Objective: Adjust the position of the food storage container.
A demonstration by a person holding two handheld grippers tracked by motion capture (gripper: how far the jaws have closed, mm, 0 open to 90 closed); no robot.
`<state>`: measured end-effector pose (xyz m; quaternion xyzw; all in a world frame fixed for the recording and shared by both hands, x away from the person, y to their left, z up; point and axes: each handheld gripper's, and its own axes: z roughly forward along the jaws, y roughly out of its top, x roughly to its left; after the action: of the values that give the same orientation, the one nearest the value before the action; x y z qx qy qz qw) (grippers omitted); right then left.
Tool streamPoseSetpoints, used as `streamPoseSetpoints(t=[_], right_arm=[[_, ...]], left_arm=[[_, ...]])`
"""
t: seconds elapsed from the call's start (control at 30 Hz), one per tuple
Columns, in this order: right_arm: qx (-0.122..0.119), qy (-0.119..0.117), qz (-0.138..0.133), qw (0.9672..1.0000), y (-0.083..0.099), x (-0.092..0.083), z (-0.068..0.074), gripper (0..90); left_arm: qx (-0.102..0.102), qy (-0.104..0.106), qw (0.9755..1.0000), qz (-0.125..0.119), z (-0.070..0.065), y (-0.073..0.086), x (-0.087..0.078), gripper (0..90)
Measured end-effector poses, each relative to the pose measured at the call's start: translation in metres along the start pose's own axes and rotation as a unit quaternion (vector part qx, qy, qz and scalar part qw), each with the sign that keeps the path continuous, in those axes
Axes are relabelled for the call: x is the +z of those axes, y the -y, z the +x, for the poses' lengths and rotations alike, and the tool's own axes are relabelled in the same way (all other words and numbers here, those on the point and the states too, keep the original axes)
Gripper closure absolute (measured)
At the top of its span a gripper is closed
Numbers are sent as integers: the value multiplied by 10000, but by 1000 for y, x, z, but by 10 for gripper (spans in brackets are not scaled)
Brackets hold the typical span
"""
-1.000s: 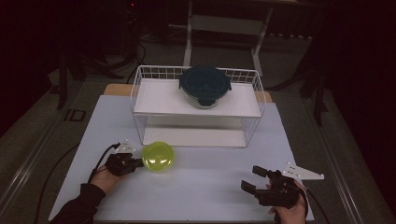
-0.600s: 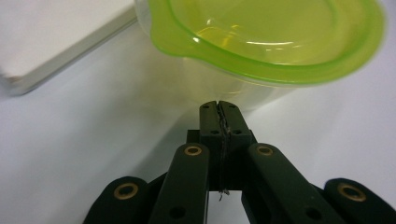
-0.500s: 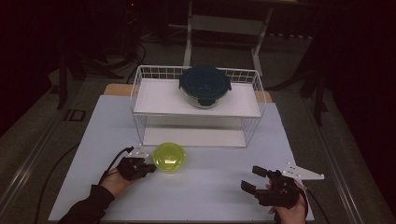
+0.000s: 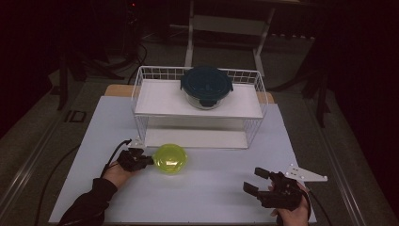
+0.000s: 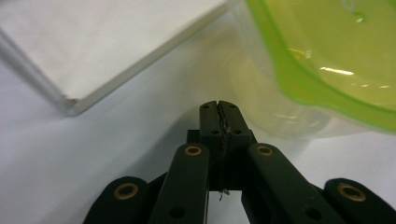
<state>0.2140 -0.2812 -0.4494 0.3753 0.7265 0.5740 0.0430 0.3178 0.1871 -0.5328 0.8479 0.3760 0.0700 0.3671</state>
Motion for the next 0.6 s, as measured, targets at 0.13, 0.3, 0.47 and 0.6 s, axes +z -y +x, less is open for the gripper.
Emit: streamPoseSetpoints(t=[0.13,0.3,0.47,0.6], right_arm=[[41,7,19,10000,1,1,-2,149],[38,-29,16,10000,1,3,-1,149],[24,-8,10,10000,1,3,0,149],[19,2,9,10000,1,2,-1,149]], left_arm=[[82,82,9999,51,-8,0,2,887],[167,240,9995,71,-21,-2,4,887],[279,403,9988,44,-31,-6,8,887],[332,483,9983,67,-36,-8,11,887]])
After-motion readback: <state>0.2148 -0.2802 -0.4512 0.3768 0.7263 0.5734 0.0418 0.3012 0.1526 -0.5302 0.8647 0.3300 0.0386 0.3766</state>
